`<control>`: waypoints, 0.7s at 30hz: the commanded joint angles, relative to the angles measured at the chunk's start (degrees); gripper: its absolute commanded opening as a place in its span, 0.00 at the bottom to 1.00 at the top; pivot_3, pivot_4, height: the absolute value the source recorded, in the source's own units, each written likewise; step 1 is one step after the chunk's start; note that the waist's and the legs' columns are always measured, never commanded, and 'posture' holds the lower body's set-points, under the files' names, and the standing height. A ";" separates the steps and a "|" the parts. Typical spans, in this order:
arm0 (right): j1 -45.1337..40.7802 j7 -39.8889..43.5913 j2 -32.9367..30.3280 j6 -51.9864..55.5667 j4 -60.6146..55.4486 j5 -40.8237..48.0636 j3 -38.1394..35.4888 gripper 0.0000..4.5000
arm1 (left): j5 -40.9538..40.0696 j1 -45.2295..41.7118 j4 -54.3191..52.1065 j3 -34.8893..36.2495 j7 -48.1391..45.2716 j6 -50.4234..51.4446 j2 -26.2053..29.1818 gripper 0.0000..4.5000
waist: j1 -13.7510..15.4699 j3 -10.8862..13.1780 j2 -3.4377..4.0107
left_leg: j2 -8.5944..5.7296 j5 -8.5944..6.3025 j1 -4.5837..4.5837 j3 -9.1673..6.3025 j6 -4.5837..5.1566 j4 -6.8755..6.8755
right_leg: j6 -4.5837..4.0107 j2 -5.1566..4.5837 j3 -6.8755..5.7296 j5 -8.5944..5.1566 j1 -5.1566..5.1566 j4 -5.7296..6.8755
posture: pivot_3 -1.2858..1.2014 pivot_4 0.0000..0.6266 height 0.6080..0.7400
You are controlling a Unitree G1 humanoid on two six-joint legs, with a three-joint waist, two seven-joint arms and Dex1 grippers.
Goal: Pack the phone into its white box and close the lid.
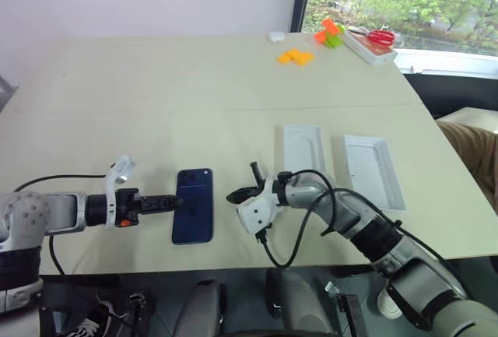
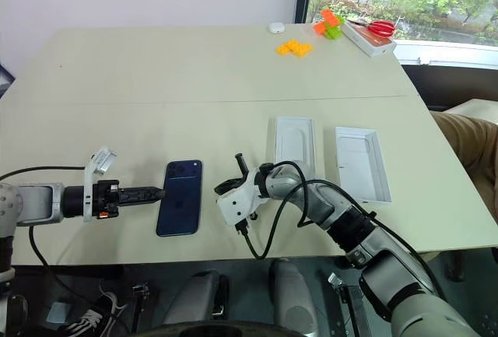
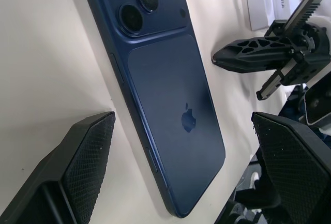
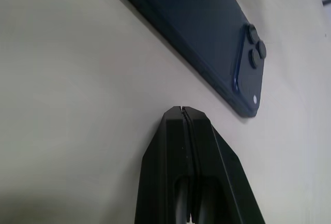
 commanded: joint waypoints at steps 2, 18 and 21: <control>-1.88 0.70 0.86 -1.73 3.43 -3.90 2.97 0.01 | 0.75 -0.76 -0.58 -1.42 1.88 -0.99 -1.77 1.00 | 0.02 -0.03 0.03 | 0.00 0.00 0.04 -0.01 0.00 0.00 | 0.00 0.00 0.00 0.00 0.04 0.00 | 0.52 0.24 1.00; -2.74 -2.33 5.45 -2.81 9.32 -6.49 3.88 0.01 | -8.06 -2.79 0.18 3.42 7.10 5.88 -10.46 1.00 | -0.49 -0.23 0.02 | -0.01 0.00 0.78 -0.22 -0.02 -0.14 | -0.10 0.04 -0.08 -0.11 0.79 -0.06 | 0.52 0.24 1.00; -2.96 -3.41 5.39 -3.49 10.37 -6.98 3.73 0.01 | -11.56 -2.92 1.02 4.18 10.00 5.88 -11.39 1.00 | -0.95 -0.23 -0.08 | -0.02 0.00 0.77 -0.23 -0.02 -0.15 | -0.09 0.01 -0.09 -0.11 0.80 -0.06 | 0.52 0.24 1.00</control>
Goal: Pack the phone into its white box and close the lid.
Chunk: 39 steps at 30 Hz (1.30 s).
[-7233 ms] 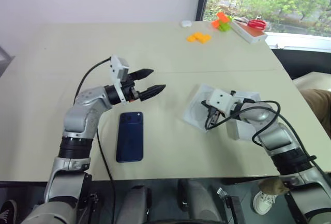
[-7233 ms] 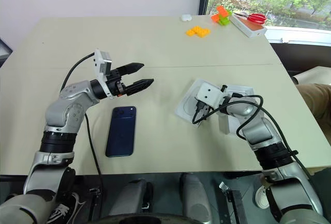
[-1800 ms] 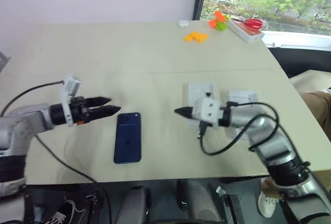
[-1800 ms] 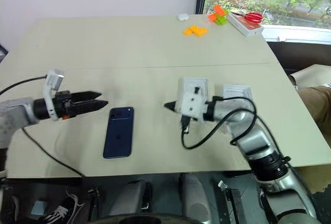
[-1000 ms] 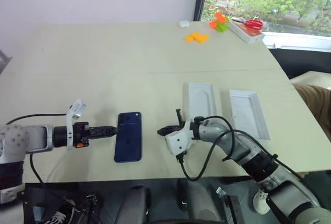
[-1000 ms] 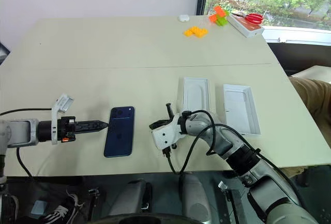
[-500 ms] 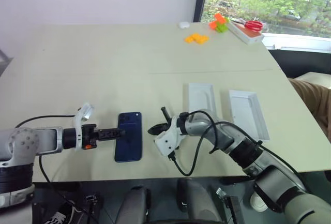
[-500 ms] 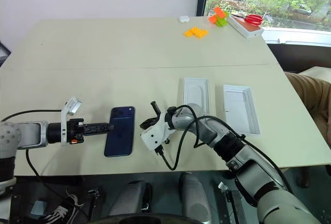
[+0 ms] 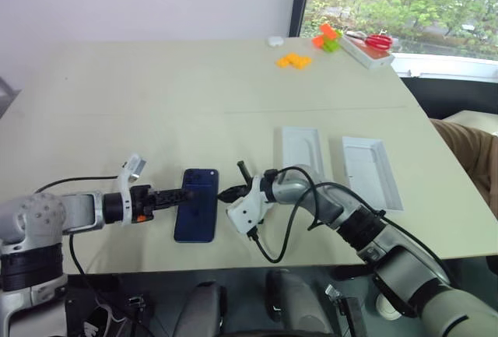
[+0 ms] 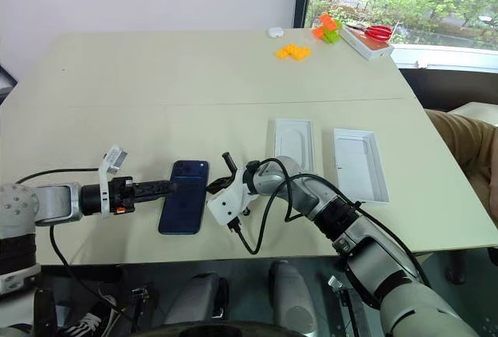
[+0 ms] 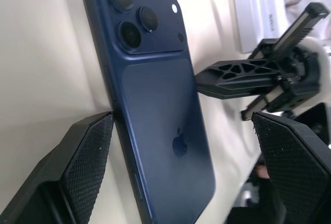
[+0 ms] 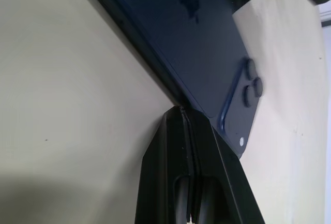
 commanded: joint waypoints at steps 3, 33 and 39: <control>0.40 -1.26 0.41 -0.65 3.95 -2.64 1.95 0.01 | -12.49 -1.47 2.55 2.65 4.14 0.47 -0.48 1.00 | -0.63 0.01 -0.03 | 0.01 -0.01 -0.02 -0.06 -0.01 -0.06 | 0.00 -0.06 0.00 0.01 -0.05 0.01 | 0.52 0.24 1.00; -0.53 -1.54 -1.79 -0.50 4.34 -1.98 -0.18 0.00 | -9.36 3.10 3.67 4.16 6.53 -0.56 1.23 0.01 | -0.54 0.02 -0.02 | 0.00 0.00 -0.05 -0.20 -0.02 -0.13 | -0.04 0.00 -0.08 -0.09 -0.03 -0.08 | 0.52 0.24 1.00; -0.24 0.80 -1.50 1.74 2.11 2.31 -2.39 0.00 | -9.41 2.88 5.08 4.37 5.01 -0.76 2.30 0.01 | -0.53 0.03 -0.02 | 0.00 0.00 -0.08 -0.22 -0.02 -0.13 | 0.00 -0.01 -0.09 -0.13 -0.05 -0.10 | 0.52 0.24 1.00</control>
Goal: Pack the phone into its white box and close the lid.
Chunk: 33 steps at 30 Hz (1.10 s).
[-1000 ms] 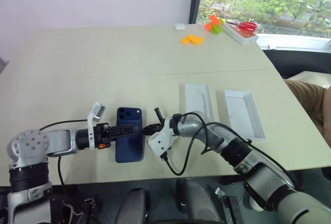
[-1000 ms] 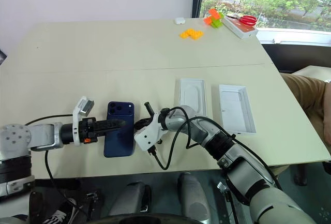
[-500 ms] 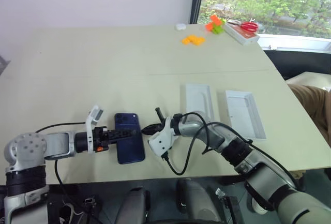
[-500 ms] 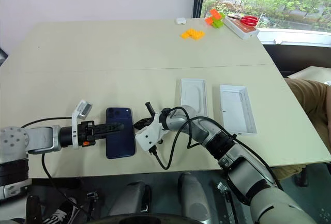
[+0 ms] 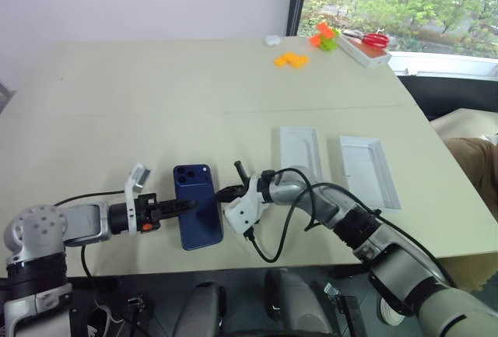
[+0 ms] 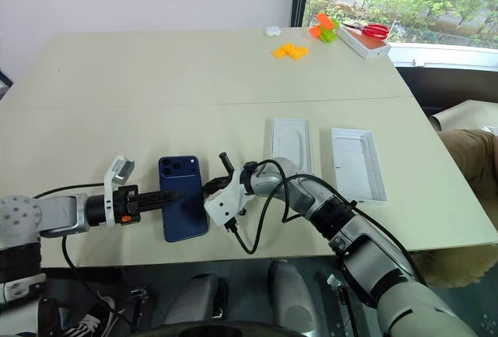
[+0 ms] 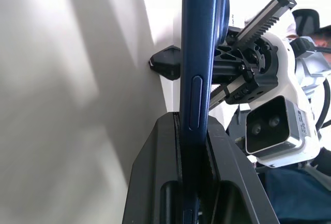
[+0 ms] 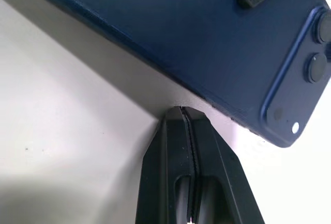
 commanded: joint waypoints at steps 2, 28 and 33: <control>0.69 4.83 -0.60 6.23 -1.12 5.61 -3.72 0.00 | -0.15 -0.58 -0.31 1.77 -1.71 -1.12 1.88 0.01 | 0.03 0.04 -0.01 | 0.00 0.00 -0.05 -0.03 0.00 0.00 | 0.00 -0.02 -0.02 0.00 -0.03 -0.02 | 0.52 0.24 1.00; 7.06 18.37 -9.65 50.87 -24.20 39.54 -26.75 0.99 | -0.46 -8.10 3.33 0.02 -11.24 -2.76 7.42 0.00 | 0.69 0.12 0.06 | -0.18 0.11 -1.87 -0.22 -0.33 -0.01 | 0.09 -0.39 -0.32 0.26 -1.68 0.04 | 0.52 0.24 1.00; 8.37 23.57 -19.76 59.04 -28.14 43.92 -28.73 0.99 | 1.38 -8.78 3.17 -2.00 -13.96 -6.01 8.38 0.00 | 1.51 0.14 0.10 | -0.32 0.08 -1.93 -0.16 -0.26 -0.02 | 0.06 -0.56 -0.42 0.23 -1.77 0.01 | 0.52 0.24 1.00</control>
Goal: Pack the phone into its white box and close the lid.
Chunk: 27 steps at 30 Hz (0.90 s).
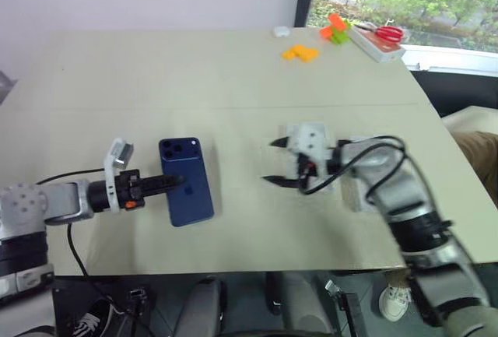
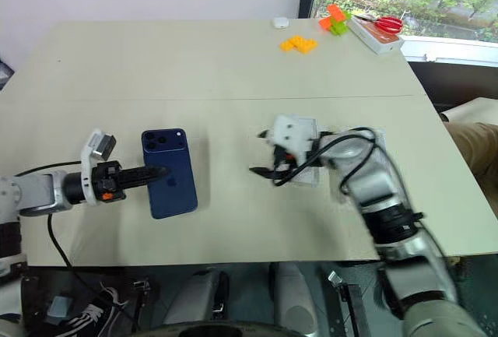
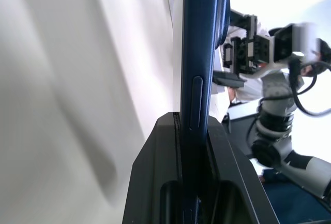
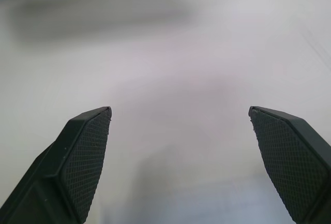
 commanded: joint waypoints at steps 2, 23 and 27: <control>1.74 3.22 -4.68 6.13 -6.89 4.89 -2.16 0.99 | 0.46 -1.97 -1.72 -1.56 -3.52 -2.36 0.49 0.00 | 0.15 0.01 -0.02 | 0.03 0.00 -0.01 -0.01 0.01 -0.01 | 0.01 0.02 -0.03 -0.01 0.00 0.00 | 0.52 0.24 1.00; 5.76 3.23 -11.55 -0.71 -2.33 -3.47 5.54 0.59 | 2.36 -3.27 -2.32 -3.43 -4.94 -4.26 -0.56 0.00 | 0.26 0.04 -0.06 | 0.04 0.02 0.04 0.03 0.00 0.17 | 0.08 0.08 -0.04 0.01 0.16 0.01 | 0.52 0.24 1.00; 5.76 2.56 -11.40 -1.83 -2.47 -4.83 5.86 0.16 | 2.40 -2.85 -2.60 -3.43 -4.87 -4.30 -0.42 0.00 | 0.28 0.03 -0.07 | 0.04 0.02 0.13 -0.01 0.01 0.22 | 0.07 0.09 -0.06 0.00 0.29 0.01 | 0.52 0.24 1.00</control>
